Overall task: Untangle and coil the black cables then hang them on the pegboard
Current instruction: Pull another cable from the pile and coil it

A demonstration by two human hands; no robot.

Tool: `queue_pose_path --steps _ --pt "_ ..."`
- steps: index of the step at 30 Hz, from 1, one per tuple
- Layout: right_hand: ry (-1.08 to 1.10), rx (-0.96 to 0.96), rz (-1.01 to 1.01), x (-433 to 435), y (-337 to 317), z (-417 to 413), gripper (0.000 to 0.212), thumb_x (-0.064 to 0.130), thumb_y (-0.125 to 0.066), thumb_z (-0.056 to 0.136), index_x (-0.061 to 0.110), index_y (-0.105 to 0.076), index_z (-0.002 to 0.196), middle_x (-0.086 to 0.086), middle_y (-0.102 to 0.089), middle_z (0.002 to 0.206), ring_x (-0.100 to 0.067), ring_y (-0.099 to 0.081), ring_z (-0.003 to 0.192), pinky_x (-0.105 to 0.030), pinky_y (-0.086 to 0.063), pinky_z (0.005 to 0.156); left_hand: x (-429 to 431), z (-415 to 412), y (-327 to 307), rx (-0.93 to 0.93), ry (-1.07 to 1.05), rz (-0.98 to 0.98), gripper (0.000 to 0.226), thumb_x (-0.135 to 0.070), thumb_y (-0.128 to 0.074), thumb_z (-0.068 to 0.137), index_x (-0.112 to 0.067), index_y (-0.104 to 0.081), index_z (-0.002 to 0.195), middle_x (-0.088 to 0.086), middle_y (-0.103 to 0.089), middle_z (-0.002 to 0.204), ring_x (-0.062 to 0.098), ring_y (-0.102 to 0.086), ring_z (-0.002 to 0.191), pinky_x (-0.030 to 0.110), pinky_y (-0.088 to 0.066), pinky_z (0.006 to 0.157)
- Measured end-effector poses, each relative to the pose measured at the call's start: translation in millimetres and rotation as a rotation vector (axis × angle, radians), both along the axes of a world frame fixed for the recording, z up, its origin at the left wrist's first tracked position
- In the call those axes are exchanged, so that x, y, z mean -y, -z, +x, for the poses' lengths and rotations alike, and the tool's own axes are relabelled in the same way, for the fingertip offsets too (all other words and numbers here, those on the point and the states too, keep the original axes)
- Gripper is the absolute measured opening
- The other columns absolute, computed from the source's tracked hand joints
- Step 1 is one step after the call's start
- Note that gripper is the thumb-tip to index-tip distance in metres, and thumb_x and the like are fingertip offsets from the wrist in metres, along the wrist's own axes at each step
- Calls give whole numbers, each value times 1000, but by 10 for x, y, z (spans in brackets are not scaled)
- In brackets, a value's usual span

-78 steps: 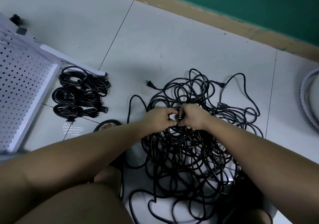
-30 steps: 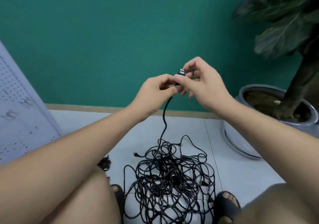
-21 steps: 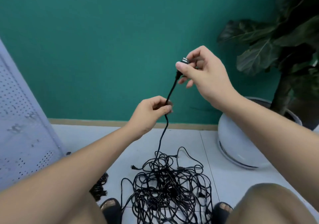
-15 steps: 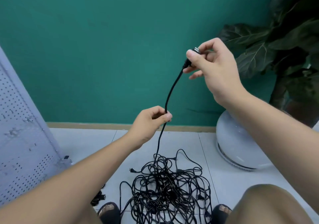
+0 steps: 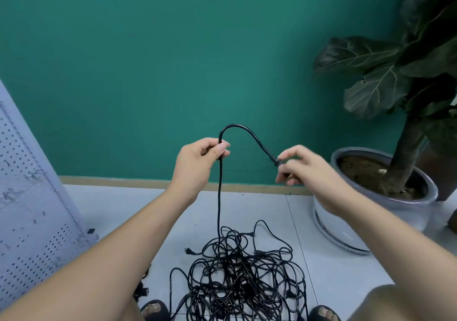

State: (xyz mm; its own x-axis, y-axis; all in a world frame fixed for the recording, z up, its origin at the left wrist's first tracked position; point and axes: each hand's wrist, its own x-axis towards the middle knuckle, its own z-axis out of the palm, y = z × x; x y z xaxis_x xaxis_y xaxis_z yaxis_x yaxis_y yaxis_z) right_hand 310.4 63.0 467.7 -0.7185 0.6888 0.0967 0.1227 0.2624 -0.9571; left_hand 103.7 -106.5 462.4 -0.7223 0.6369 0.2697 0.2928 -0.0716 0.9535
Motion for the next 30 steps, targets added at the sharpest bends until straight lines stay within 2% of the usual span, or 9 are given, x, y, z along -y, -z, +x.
queue_pose_path --steps 4,6,10,14,17,19,23,26,30 --pt "-130 185 85 209 211 -174 27 33 -77 99 23 -64 119 -1 -83 92 -8 -73 85 -39 -53 94 -6 79 -110 -21 52 38 13 -26 -69 104 -25 -82 107 -8 -82 93 1 -74 91 19 -48 82" --pt "-154 142 93 326 231 -298 26 42 -75 100 26 -66 119 2 -82 96 -8 -75 91 -33 -54 87 -28 159 -149 -25 91 64 12 -25 -70 103 -23 -82 106 -6 -82 92 2 -75 91 13 -48 80" --pt "-146 -38 23 486 153 -545 22 37 -62 110 17 -71 112 2 -79 98 -17 -72 90 -35 -52 78 -68 280 -241 -37 130 116 14 -20 -68 104 -22 -82 106 -2 -82 92 5 -75 91 13 -51 82" --pt "-226 -42 26 516 114 -660 27 37 -54 113 19 -74 110 6 -80 109 -18 -70 100 -43 -55 82 -71 280 -344 31 133 162 17 -20 -65 107 -20 -81 109 -1 -80 92 3 -70 87 11 -51 65" --pt "-370 16 15 486 104 -649 29 41 -53 110 22 -71 121 1 -80 116 -23 -71 122 -62 -54 101 -79 273 -381 60 154 172 18 -21 -63 108 -21 -81 110 -3 -77 91 4 -70 91 11 -50 62" --pt "-413 44 13 459 71 -614 31 38 -53 104 24 -69 128 1 -80 116 -23 -70 126 -56 -52 88 -102 292 -410 71 175 177 19 -22 -61 109 -22 -80 109 -3 -75 91 5 -69 93 12 -50 61" --pt "-382 -136 -93 518 41 -572 29 35 -50 114 13 -67 123 -7 -67 83 -27 -68 82 -45 -41 73 -191 292 -506 89 207 221 18 -29 -63 108 -27 -81 112 -7 -77 95 12 -66 98 18 -48 63" --pt "-330 -241 -113 570 71 -555 37 35 -43 117 7 -62 102 -7 -46 65 -24 -45 55 -39 -43 62 -275 279 -476 29 201 216 16 -30 -66 107 -26 -80 113 -4 -82 101 23 -72 109 30 -49 87" --pt "-164 -293 -68 445 81 -537 39 35 -44 117 10 -55 90 -2 -39 58 -20 -35 47 -32 -39 50 -408 305 -230 48 286 87 38 -42 -57 110 -8 -75 112 2 -74 85 17 -70 80 48 -55 92"
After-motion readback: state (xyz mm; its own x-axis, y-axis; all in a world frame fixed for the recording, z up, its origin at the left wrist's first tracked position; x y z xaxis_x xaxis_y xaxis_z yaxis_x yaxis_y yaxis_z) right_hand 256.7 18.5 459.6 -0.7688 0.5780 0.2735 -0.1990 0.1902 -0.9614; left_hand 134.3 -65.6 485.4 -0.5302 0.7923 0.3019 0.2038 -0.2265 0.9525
